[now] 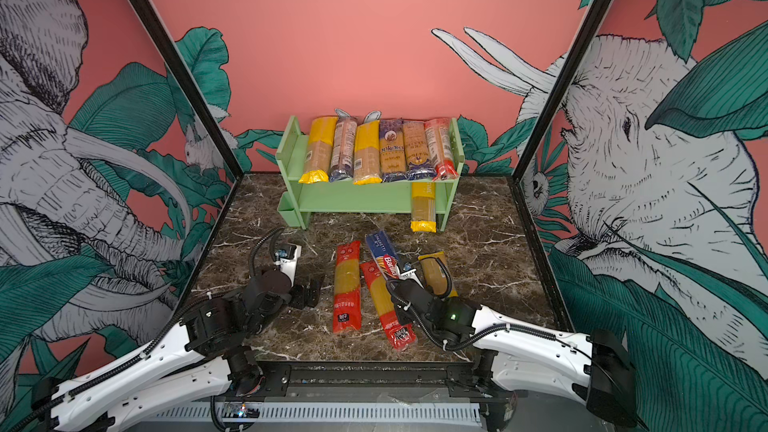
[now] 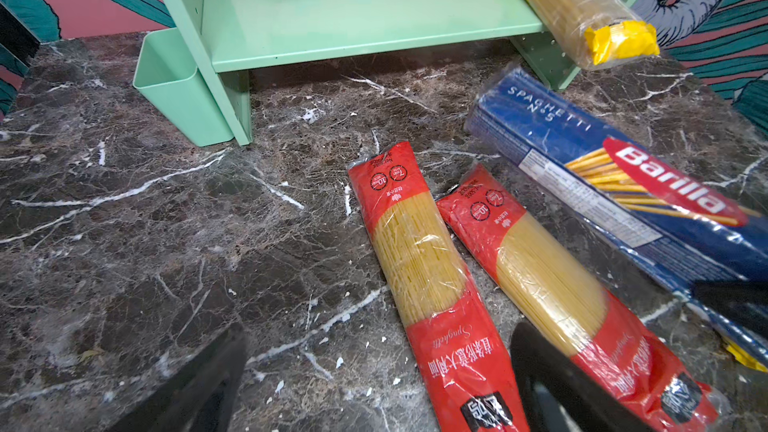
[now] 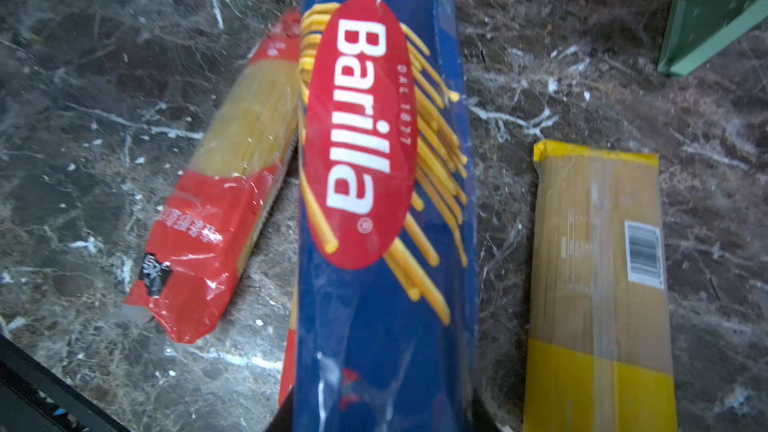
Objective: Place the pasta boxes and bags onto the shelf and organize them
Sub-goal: 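Lift the Barilla box upright toward the lower shelf with the right gripper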
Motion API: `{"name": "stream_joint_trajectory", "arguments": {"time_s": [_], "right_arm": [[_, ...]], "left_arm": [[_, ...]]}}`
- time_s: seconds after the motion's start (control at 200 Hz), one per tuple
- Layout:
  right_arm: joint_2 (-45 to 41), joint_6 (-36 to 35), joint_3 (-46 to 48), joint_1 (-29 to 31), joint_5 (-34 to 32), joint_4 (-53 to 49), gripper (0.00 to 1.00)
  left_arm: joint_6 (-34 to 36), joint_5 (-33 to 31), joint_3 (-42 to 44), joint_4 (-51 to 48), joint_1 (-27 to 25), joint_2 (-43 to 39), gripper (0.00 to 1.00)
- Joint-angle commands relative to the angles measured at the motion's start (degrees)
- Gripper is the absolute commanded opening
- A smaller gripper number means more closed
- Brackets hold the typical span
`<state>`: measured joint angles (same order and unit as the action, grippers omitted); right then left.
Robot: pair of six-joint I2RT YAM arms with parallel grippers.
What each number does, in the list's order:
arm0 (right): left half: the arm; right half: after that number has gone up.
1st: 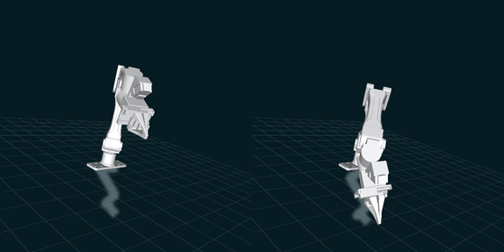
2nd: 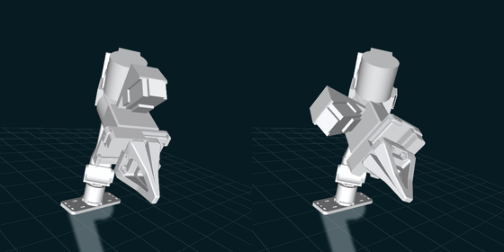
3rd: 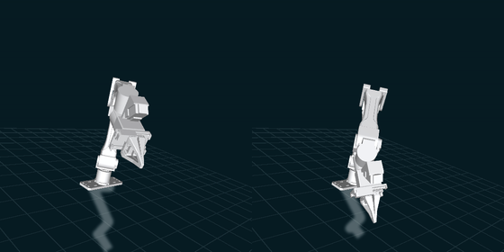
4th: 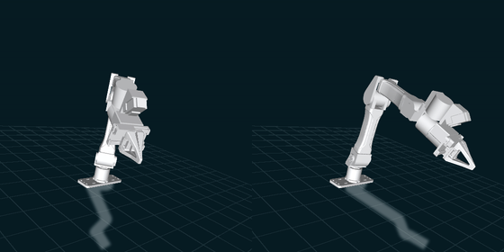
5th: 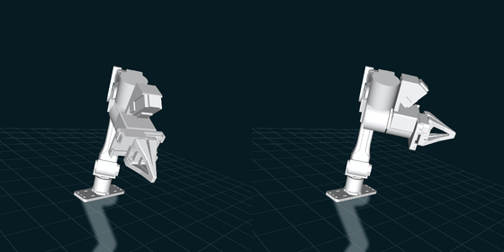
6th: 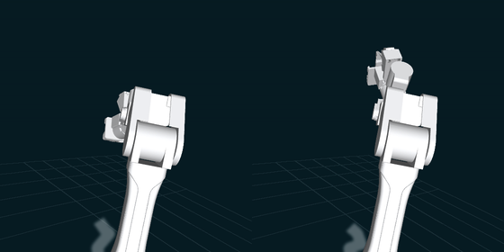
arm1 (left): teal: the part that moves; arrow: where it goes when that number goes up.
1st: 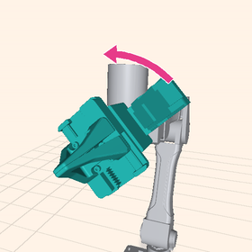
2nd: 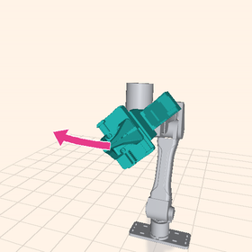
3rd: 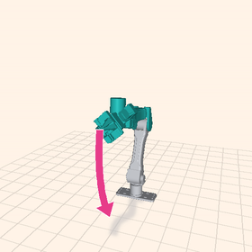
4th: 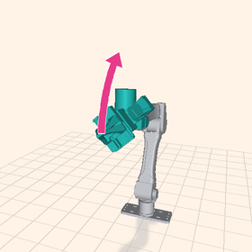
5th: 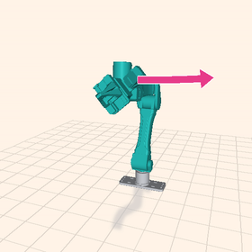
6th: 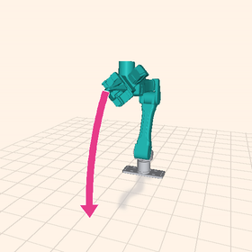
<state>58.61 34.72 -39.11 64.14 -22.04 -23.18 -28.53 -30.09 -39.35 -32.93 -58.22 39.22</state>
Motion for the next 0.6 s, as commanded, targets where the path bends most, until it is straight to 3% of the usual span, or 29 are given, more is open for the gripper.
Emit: {"name": "stream_joint_trajectory", "arguments": {"time_s": [0.0, 0.195, 0.595], "right_arm": [[0.53, -2.97, -5.36, 0.13, -6.73, 8.92, 0.0], [6.66, -3.67, -10.39, -3.04, -9.84, 13.38, 0.0], [22.55, -9.04, -23.17, -11.87, -8.41, 20.78, 0.0]], "left_arm": [[0.67, -2.23, -1.08, -1.86, -0.32, -1.41, 0.99], [1.87, -2.88, -0.89, -2.18, -0.32, -3.32, 0.99], [5.51, -4.24, -1.72, -2.71, -0.31, -5.65, 0.99]]}}
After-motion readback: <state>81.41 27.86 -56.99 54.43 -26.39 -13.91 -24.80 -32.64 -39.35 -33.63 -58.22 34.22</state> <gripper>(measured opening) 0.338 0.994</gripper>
